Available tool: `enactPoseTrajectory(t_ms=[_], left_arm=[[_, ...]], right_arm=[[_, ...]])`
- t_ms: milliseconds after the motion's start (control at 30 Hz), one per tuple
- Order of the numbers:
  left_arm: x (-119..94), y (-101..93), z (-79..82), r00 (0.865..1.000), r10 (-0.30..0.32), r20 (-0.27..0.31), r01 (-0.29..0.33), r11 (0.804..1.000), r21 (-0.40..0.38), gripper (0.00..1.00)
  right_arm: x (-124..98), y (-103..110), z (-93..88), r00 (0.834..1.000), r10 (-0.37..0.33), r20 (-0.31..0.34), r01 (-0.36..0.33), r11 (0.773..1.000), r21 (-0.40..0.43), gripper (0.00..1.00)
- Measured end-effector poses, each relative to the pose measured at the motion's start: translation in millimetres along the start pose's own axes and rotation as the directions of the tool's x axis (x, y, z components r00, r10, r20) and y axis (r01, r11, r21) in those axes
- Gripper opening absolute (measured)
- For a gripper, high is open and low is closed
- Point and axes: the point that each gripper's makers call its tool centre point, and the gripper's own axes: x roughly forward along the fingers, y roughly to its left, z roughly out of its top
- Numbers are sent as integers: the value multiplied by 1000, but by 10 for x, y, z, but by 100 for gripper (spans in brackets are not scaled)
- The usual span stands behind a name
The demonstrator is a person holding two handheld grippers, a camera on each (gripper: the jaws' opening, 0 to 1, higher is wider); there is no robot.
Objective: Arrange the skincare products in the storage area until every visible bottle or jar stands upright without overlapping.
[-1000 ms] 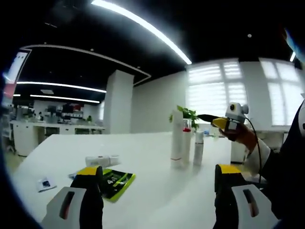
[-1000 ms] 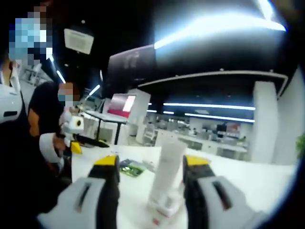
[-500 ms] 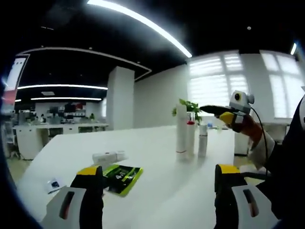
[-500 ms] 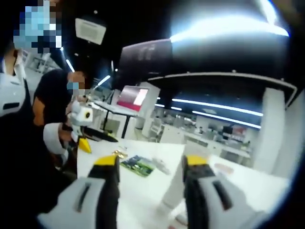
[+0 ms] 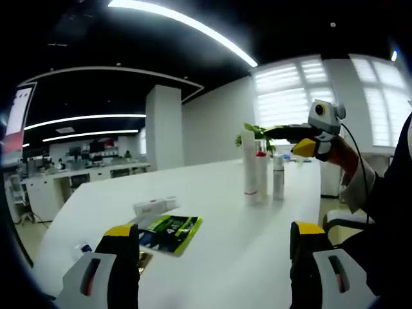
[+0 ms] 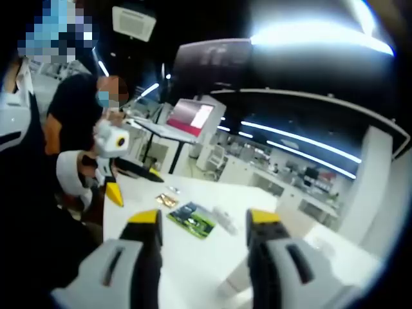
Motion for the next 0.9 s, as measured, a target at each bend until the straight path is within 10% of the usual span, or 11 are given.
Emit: enactPoseTrajectory(t_ms=[533,900], left_arm=[[-85,38,10,1000,15,2,-15,1000,10,99],[-154,129,-50,998,52,-38,-50,998,38,99]], right_arm=[[478,26,16,980,29,-199,-31,1000,-6,45],[796,-60,-170,928,41,-371,-36,999,19,43]])
